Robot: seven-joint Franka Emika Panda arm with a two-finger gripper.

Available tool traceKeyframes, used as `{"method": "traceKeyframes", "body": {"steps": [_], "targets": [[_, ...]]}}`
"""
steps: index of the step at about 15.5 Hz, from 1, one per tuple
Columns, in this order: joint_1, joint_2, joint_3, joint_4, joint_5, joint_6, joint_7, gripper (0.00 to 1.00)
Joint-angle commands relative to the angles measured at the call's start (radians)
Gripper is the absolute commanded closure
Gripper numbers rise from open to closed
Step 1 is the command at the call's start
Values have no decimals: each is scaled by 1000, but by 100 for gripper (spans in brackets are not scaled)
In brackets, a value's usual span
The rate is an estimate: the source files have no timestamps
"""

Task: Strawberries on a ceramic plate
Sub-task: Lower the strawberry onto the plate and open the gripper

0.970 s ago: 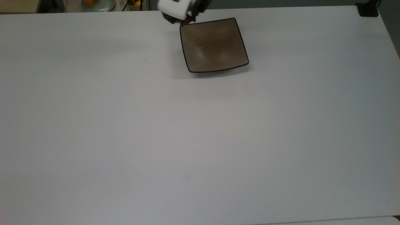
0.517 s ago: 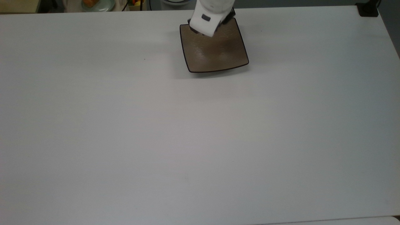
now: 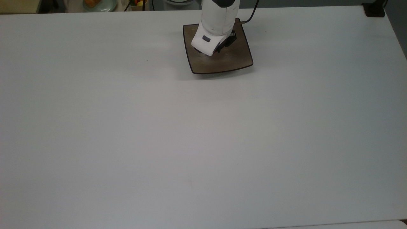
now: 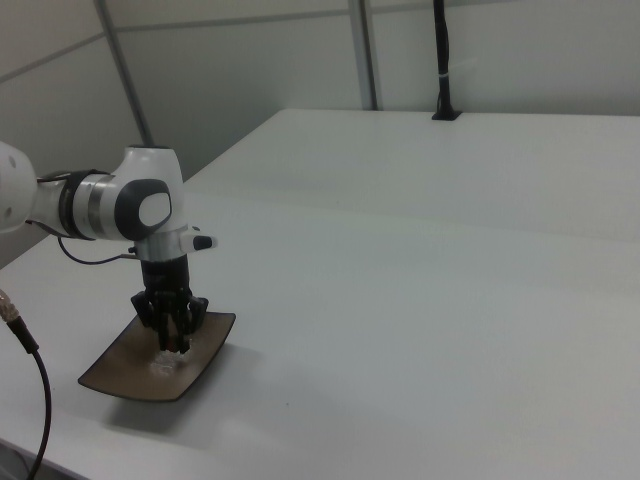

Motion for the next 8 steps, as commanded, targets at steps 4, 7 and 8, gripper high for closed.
{"method": "traceKeyframes", "body": {"steps": [4,7,8], "targets": [[19,-15,4,-25,13,17,19,0],[14,-37,4,26,13,5,21,0],[10,-41,4,55,14,-6,21,0]]}}
